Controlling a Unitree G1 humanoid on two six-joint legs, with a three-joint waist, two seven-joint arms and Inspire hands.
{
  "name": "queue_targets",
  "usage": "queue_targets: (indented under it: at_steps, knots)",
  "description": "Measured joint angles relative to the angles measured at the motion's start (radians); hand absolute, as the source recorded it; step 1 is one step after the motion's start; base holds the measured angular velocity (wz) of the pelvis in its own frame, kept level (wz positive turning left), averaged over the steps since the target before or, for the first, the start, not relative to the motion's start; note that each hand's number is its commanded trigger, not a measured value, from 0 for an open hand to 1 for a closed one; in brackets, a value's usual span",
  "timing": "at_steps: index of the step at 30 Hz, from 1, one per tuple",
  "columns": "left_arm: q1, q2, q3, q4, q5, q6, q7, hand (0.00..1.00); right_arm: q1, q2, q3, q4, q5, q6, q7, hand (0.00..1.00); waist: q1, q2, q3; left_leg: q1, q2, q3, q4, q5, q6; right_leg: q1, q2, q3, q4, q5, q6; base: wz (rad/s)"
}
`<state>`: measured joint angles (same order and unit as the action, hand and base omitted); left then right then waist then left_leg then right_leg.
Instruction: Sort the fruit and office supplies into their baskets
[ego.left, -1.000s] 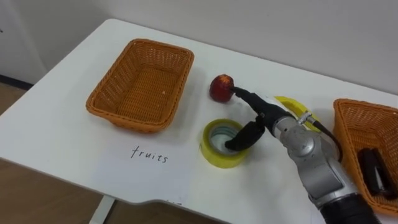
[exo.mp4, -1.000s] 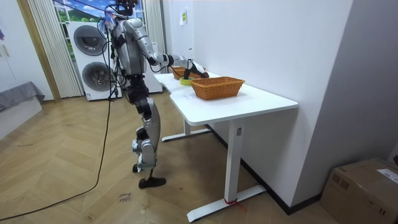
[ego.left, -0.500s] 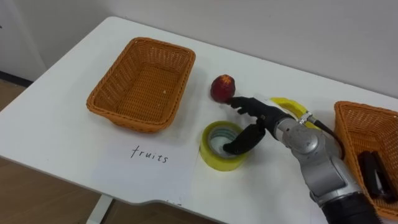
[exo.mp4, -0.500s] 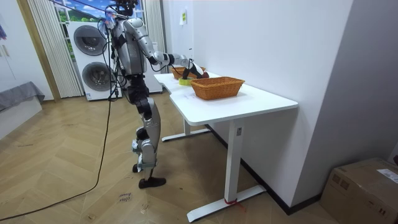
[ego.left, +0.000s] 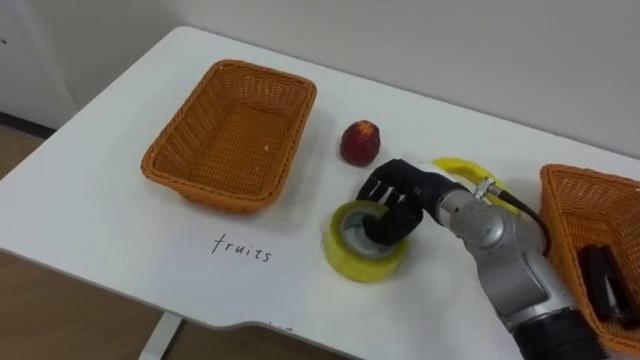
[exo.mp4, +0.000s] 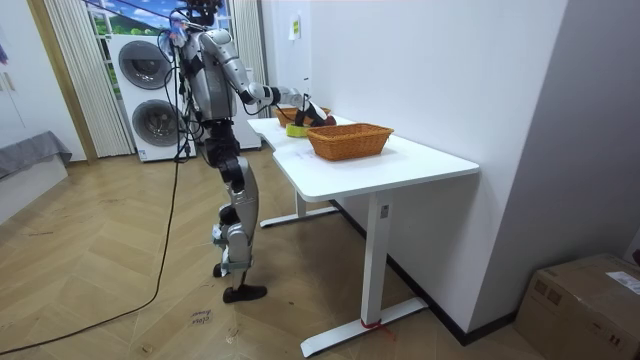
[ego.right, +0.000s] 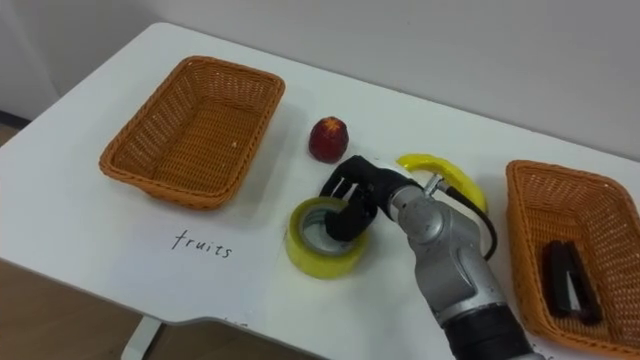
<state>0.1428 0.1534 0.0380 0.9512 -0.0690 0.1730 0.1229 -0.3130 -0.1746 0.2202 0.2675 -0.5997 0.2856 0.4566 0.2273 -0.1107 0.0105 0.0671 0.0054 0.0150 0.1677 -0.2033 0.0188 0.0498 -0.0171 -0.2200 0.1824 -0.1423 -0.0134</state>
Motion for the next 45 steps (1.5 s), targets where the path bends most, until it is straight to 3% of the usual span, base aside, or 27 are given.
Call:
queue_targets:
  at_steps: [20, 33, 38, 45]
  knots:
    - [-0.004, 0.0, -0.003, 0.0, 0.003, -0.001, 0.004, 0.0, 0.0, 0.005, 0.011, 0.001, -0.015, -0.002, -0.004, 1.0, 0.0, 0.0, 0.0001, 0.0, 0.0, 0.006, 0.001, 0.0, 0.0, 0.0, 0.001, 0.001, 0.0, 0.0, 0.0, 0.0]
    - [-0.004, 0.001, -0.004, 0.001, 0.016, -0.015, 0.003, 0.0, 0.009, -0.025, 0.009, -0.033, 0.072, -0.004, -0.018, 1.0, -0.008, 0.006, 0.0021, -0.007, 0.0, 0.009, 0.0, 0.0, 0.0, -0.014, 0.001, 0.013, 0.003, 0.0, 0.0, -0.01]
    - [-0.003, -0.001, 0.002, 0.018, 0.015, -0.032, -0.008, 0.0, 0.02, -0.031, -0.015, -0.082, 0.092, -0.025, -0.018, 1.0, -0.031, 0.011, 0.003, -0.006, -0.001, 0.01, 0.001, 0.001, 0.001, -0.017, 0.0, 0.02, 0.003, 0.0, 0.0, 0.0]
    - [0.002, -0.007, 0.018, 0.033, 0.013, -0.05, -0.032, 0.0, 0.02, -0.067, -0.059, -0.193, 0.093, -0.046, -0.02, 1.0, -0.062, 0.019, -0.004, -0.003, 0.0, 0.012, -0.001, 0.002, 0.001, -0.015, 0.001, 0.025, 0.003, 0.0, 0.0, 0.0]
